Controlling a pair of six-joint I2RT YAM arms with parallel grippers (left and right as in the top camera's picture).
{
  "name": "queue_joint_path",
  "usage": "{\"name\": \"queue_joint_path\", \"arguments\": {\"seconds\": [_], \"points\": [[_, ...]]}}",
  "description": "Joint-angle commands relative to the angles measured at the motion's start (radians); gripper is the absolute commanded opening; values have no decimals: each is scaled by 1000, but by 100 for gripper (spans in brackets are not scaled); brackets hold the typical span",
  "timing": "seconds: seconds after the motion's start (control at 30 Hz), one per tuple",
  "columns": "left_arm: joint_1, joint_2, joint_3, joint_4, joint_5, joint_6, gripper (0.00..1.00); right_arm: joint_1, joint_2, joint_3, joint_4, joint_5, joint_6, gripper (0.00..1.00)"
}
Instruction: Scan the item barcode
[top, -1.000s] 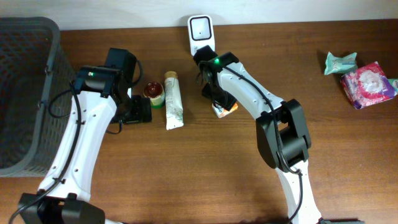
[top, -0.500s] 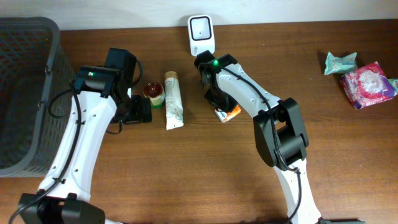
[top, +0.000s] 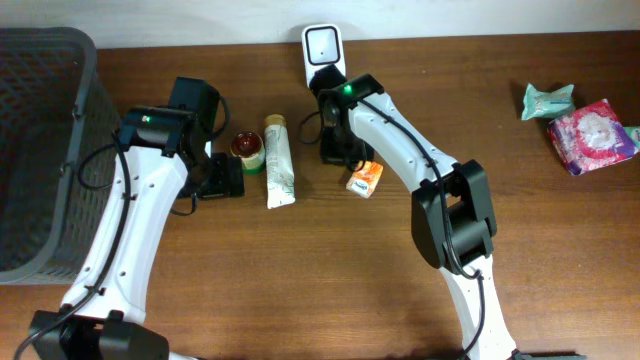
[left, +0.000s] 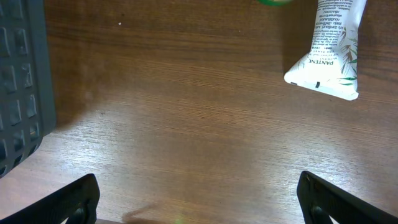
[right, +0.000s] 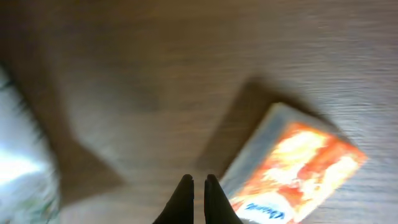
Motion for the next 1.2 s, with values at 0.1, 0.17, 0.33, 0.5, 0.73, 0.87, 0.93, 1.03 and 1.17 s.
{"name": "queue_joint_path", "arguments": {"seconds": [0.1, 0.17, 0.33, 0.5, 0.73, 0.87, 0.93, 1.03, 1.17], "points": [[3, -15, -4, -1, -7, -10, 99, -39, -19, 17, -71, -1, -53, 30], [3, -15, -4, -1, -7, -10, 99, -39, -19, 11, -70, 63, 3, 55], [3, -15, -4, -1, -7, -10, 99, -36, -17, -26, -66, 163, 165, 61], [3, -15, -4, -1, -7, -10, 99, -31, 3, -29, -33, 176, 195, 56], [3, -15, -4, -1, -7, -10, 99, 11, 30, -36, -18, 235, 231, 52], [3, -15, -4, -1, -7, -10, 99, 23, 64, -48, -16, 289, 255, 52], [3, -15, -4, -1, -7, -10, 99, 23, 77, -53, -14, 289, 255, 52], [3, -15, -4, -1, -7, -10, 99, 23, 79, -78, -13, 304, 255, 39], [3, -15, -4, -1, -7, -10, 99, 23, 78, -82, -11, 307, 254, 4]]}}
